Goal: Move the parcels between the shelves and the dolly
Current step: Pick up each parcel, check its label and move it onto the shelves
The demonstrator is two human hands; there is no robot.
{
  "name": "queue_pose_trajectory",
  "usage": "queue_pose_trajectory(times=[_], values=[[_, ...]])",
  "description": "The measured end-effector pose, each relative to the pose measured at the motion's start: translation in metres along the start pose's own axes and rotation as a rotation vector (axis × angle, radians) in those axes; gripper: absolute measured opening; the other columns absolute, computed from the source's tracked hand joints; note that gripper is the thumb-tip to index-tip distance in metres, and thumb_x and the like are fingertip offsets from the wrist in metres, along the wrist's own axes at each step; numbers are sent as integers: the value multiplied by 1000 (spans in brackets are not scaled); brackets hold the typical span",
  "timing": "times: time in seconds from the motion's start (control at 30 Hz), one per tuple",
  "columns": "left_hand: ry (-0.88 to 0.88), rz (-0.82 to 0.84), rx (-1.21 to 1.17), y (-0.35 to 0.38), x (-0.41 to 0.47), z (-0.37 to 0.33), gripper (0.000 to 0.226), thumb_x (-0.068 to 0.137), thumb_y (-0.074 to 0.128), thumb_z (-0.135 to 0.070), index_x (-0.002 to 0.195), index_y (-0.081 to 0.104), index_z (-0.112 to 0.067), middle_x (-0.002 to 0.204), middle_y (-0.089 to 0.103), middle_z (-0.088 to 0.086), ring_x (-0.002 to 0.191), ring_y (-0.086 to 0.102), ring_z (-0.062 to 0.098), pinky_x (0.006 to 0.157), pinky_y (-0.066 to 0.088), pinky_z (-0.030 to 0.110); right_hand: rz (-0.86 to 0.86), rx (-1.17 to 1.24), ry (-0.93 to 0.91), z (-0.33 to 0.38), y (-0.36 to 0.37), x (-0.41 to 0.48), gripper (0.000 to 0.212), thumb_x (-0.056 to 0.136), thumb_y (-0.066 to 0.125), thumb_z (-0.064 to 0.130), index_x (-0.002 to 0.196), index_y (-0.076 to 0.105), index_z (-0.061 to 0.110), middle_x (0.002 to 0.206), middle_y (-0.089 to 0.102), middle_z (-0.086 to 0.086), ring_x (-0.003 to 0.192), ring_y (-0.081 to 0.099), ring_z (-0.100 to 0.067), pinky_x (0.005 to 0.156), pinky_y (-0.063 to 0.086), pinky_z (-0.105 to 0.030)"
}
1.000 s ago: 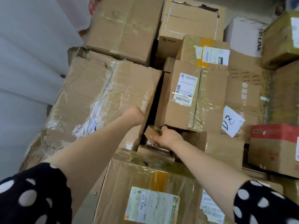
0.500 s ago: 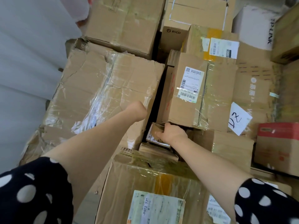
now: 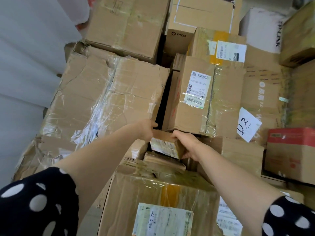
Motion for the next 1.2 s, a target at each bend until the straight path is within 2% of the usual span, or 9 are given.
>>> queue_pose_trajectory(times=[0.13,0.3,0.4,0.53,0.77,0.9,1.0,1.1,1.2], values=[[42,61,-26,13,7,2,65,88,68,-21,145,38,-15,149,39,3,131,43,23,105,37,30,66,215,121,-16,-1,-6,25,91,46,37,88,61,17,83,66,-8,75,63,-25,65,49,-32],[-2,103,-244,22,12,8,53,88,68,-23,137,48,-15,137,47,4,112,58,32,89,55,42,-1,283,136,-29,-2,-1,45,95,37,56,114,58,22,115,61,-4,108,57,-28,96,39,-51],[-23,98,-287,26,22,9,49,91,64,-20,136,49,-12,131,52,5,105,62,29,84,57,39,-76,218,87,-28,-4,0,33,93,45,42,109,60,18,108,65,-3,93,59,-19,82,42,-33],[-26,33,-230,24,31,10,43,92,62,-23,133,52,-17,120,60,7,93,66,27,79,58,38,-167,43,82,-25,-11,6,25,96,44,19,118,52,10,109,56,-5,107,56,-28,91,48,-40],[-31,-93,45,25,45,2,50,96,53,-20,143,40,-12,139,48,8,121,51,26,94,42,31,-138,10,81,-27,-6,19,21,95,35,8,110,49,13,124,56,-11,111,57,-30,90,51,-40],[-64,-90,86,31,47,1,7,93,48,-10,95,54,-6,104,57,14,83,51,24,66,41,30,-116,41,74,-30,-1,23,29,96,34,4,120,49,10,128,53,-6,118,53,-29,100,46,-42],[-82,-117,60,28,40,-1,22,89,45,-2,70,38,-11,74,43,5,65,43,21,56,36,29,-113,11,57,-25,-3,7,33,98,35,3,130,46,7,133,48,-12,121,48,-29,100,46,-39],[-72,-119,47,17,15,-15,25,90,43,1,112,54,-3,93,56,8,78,51,24,59,42,29,-102,-63,-6,-17,-9,-18,34,98,36,0,132,43,2,129,46,-17,118,48,-32,97,47,-36],[-60,-147,7,0,-29,-35,59,94,41,2,150,25,-9,144,43,10,120,51,26,83,45,26,-118,-134,-85,-2,-18,-53,19,96,36,-3,106,49,6,88,45,-11,89,48,-28,76,46,-30]])
Point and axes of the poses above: each hand's wrist, its own x-axis towards the middle knuckle, its own y-axis out of the palm, z = x × y, the point moved 9 cm from there along x, towards the middle knuckle
